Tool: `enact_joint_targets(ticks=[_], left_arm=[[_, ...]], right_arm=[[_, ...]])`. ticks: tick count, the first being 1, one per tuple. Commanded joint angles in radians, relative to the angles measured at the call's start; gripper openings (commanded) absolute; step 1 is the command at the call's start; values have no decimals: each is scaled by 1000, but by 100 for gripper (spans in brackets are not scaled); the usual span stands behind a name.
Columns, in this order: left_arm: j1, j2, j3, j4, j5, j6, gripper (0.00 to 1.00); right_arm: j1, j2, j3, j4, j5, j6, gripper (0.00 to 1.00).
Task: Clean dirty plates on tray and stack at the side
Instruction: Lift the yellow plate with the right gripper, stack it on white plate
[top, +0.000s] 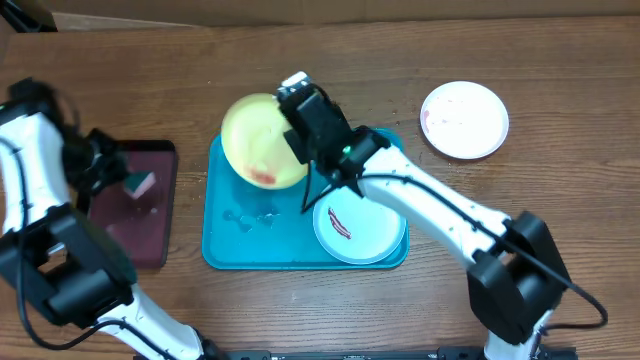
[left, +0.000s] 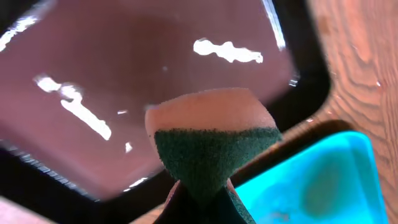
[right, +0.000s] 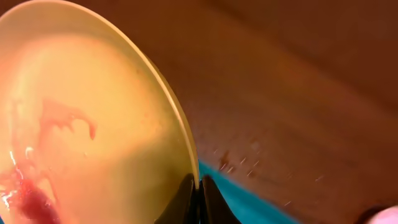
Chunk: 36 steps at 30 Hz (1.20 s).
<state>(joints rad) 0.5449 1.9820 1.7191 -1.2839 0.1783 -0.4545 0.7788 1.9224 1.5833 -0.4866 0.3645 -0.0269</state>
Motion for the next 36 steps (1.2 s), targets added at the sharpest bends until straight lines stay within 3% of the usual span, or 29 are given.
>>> enact_joint_targets(ticks=[1,11,15,26,30,34,36], left_arm=[[36,-39,15,-16,50,51,4],[50,-39,15,0,13,47,4],[50,-39,15,2,13,47,4],[50,-39,15,1,13,47,4],[50,-39,15,1,13,48,4],[50,-39,11,1,13,48,4],[50,-39,8,1,13,48,4]], right_arm=[[61,-46,30,80,313,-222,4],[175,-46,30,330,607,-755,4],[197,-46,30,364,630,-819,4],[203,-46,30,370,630,-785,4],[184,-46,30,364,634,-602,4],[133,-48,30,298,631,-293,4],[104,-51,30,244,617,-210,4]])
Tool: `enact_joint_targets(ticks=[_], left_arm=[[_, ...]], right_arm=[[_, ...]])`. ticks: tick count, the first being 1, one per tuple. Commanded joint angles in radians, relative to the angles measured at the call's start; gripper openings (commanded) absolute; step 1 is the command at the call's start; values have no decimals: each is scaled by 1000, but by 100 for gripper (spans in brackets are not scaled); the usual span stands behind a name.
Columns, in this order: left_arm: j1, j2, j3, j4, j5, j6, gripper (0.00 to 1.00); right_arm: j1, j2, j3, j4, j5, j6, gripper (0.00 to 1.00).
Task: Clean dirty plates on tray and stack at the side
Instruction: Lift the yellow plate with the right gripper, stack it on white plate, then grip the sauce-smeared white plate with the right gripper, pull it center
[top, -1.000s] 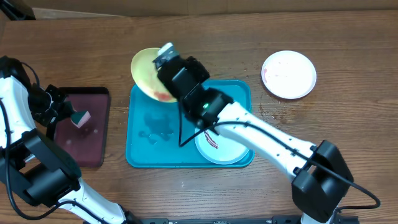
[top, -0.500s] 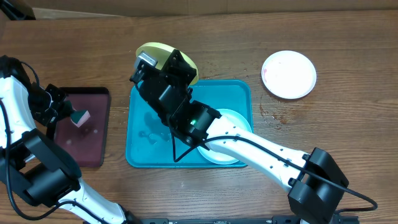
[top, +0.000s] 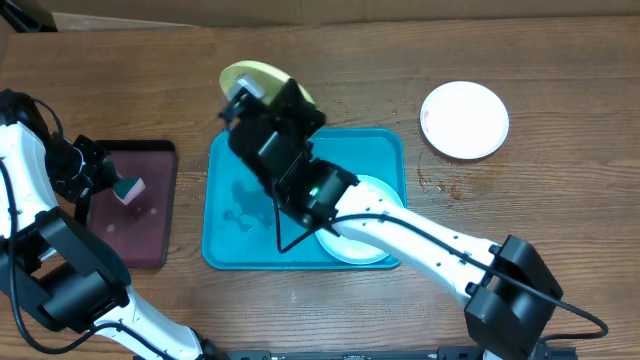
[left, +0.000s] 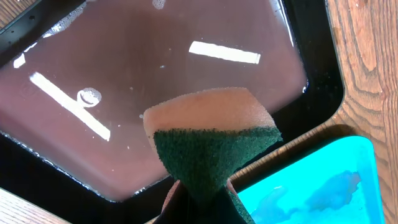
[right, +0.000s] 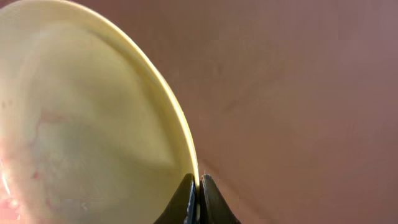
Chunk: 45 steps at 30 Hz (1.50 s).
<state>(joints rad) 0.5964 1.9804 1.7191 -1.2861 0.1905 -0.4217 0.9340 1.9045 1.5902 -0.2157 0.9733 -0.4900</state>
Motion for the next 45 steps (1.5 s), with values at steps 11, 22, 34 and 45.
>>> enact_joint_targets(ticks=[11,22,34,45], left_arm=[[-1,-38,-14,12,-9,15,4],[-2,-38,-14,22,-6,14,4],[-17,-38,-15,34,-6,14,4],[-24,-38,-15,34,-6,14,4]], right_arm=[[-533,-100,23,-402,-814,822,4],[-1066,-94,-50,-531,-1106,869,4],[-1136,-92,-273,-322,-1086,889,8],[-1101,-92,-307,-267,-1418,760,76]])
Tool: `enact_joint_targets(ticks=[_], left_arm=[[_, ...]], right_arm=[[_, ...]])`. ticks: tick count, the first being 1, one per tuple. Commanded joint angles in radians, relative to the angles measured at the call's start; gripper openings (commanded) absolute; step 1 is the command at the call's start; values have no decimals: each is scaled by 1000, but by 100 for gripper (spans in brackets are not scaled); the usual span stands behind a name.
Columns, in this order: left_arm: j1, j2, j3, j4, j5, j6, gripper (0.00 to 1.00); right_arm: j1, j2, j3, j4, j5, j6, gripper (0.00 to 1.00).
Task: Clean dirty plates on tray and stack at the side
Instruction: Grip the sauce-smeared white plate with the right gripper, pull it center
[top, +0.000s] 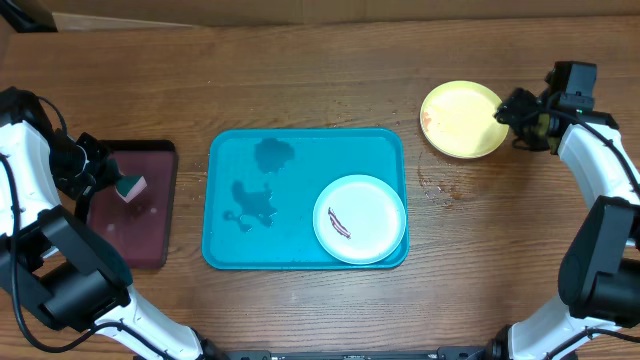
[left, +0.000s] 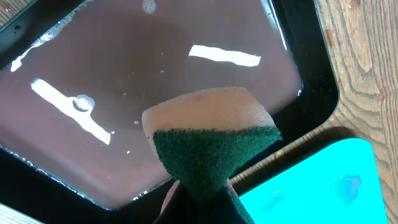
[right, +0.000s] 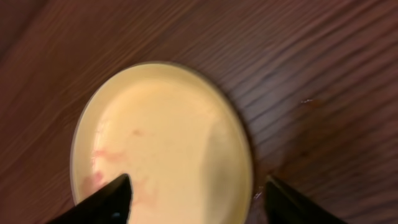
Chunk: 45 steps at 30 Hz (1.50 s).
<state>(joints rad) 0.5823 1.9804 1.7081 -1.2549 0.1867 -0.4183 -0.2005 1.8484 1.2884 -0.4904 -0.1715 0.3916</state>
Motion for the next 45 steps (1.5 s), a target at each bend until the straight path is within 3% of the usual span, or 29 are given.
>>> enact_joint_targets(ticks=[1,3,6,9,14,19,22,26,30,43,45], left_arm=[[-10,-38,-4,2,-3,11,4],[-12,-38,-4,2,-3,11,4],[-16,-38,-4,2,-3,11,4],[-24,-38,-4,2,-3,11,4],[-40,-38,-4,3,-3,11,4],[-53,-38,-4,4,-3,11,4],[-53,-38,-4,7,-3,11,4],[-54,-38,-4,11,-3,11,4],[-54,-38,-4,10,-3,13,4],[-54,-38,-4,10,-3,14,4],[-54,-38,-4,10,-3,15,4]], right_arm=[[45,-36,-6,5,-363,-169,77],[88,-36,-6,-18,-550,-282,75],[164,-36,-6,-69,-567,-405,68],[275,-36,-7,-153,-386,-547,64],[453,-35,-18,-232,-96,-659,63],[592,-33,-20,-321,66,-658,63],[615,-27,-20,-343,66,-658,63],[617,9,-20,-330,66,-712,61],[620,33,-20,-307,56,-714,50],[626,92,-20,-367,13,-702,51],[626,111,-20,-385,13,-702,47]])
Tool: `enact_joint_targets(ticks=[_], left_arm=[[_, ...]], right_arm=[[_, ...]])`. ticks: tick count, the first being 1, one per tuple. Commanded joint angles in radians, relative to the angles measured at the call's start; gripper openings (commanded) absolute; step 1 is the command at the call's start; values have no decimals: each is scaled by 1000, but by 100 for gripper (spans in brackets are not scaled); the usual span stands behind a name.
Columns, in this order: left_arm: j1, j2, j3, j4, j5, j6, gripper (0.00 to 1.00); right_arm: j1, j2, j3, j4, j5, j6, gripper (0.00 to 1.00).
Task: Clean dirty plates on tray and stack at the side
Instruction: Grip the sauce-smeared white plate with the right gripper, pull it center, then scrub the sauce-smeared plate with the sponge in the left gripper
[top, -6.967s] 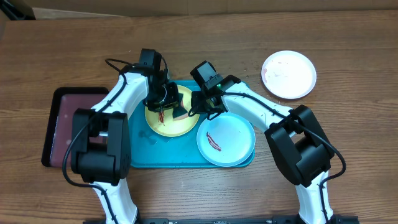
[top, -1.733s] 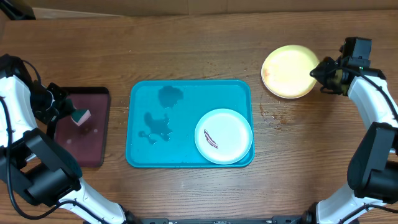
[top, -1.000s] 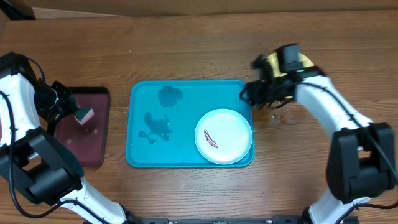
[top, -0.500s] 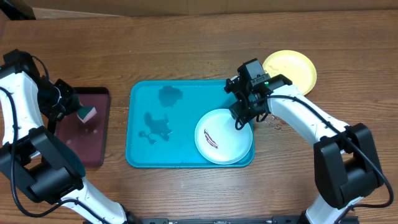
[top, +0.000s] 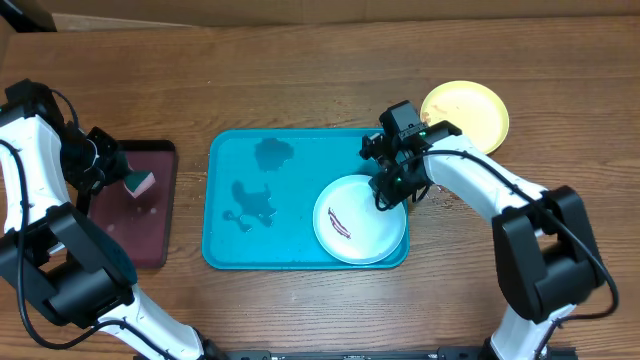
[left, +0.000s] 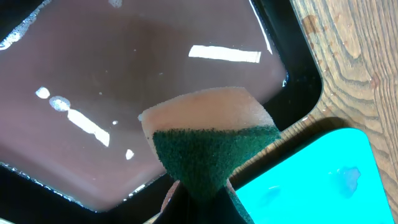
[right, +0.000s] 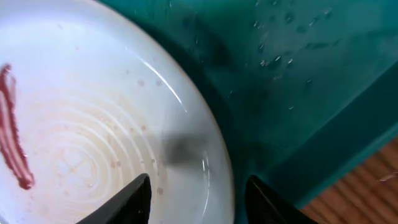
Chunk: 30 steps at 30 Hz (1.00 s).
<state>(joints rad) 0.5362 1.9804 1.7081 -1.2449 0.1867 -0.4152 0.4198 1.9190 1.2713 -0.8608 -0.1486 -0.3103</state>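
Observation:
A white plate (top: 358, 222) with a red smear lies at the right end of the blue tray (top: 260, 245). My right gripper (top: 390, 192) hangs open over its upper right rim; in the right wrist view the white plate (right: 93, 143) fills the lower left, its rim between the fingers (right: 138, 200). A yellow plate (top: 470, 112) rests on the table at upper right. My left gripper (top: 125, 180) is shut on a pink and green sponge (left: 208, 146) over the dark basin (top: 135, 220) of brownish water.
Puddles of water (top: 258, 200) sit on the tray's left half. Wet spots (top: 445, 185) mark the wood right of the tray. The dark basin (left: 124, 93) lies left of the tray, close to its edge.
My right gripper has moved from beside the yellow plate at upper right to the tray, open over the white plate's rim. The left gripper has shifted slightly, still holding the sponge over the basin.
My right gripper first held a smeared yellow plate tilted over the tray's upper left, then at the tray's back edge. Later the yellow plate lay at upper right on the white one there, released. Now the gripper is over the tray's white plate. The left kept the sponge over the basin.

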Motion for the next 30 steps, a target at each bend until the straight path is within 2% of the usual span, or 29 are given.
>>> enact_joint_targets(ticks=[1,3,9,16,21,24,30], left_arm=[[-8,-38,-4,0,-3,12,4],[-8,-38,-4,1,-3,11,4],[-12,-38,-4,-7,26,44,4],[-61,-38,-4,-6,150,169,4],[-145,-38,-4,-11,163,177,4],[-206,-38,-4,-8,174,197,4],[-376,-38,-4,3,188,224,4]], right_arm=[[6,44,-3,-18,-10,0,45],[6,46,-3,-15,-11,21,41],[11,46,-2,13,-71,80,10],[55,46,-2,75,-77,124,10],[106,47,-2,155,-78,243,4],[135,49,-2,193,-77,298,4],[178,100,-2,310,66,561,4]])
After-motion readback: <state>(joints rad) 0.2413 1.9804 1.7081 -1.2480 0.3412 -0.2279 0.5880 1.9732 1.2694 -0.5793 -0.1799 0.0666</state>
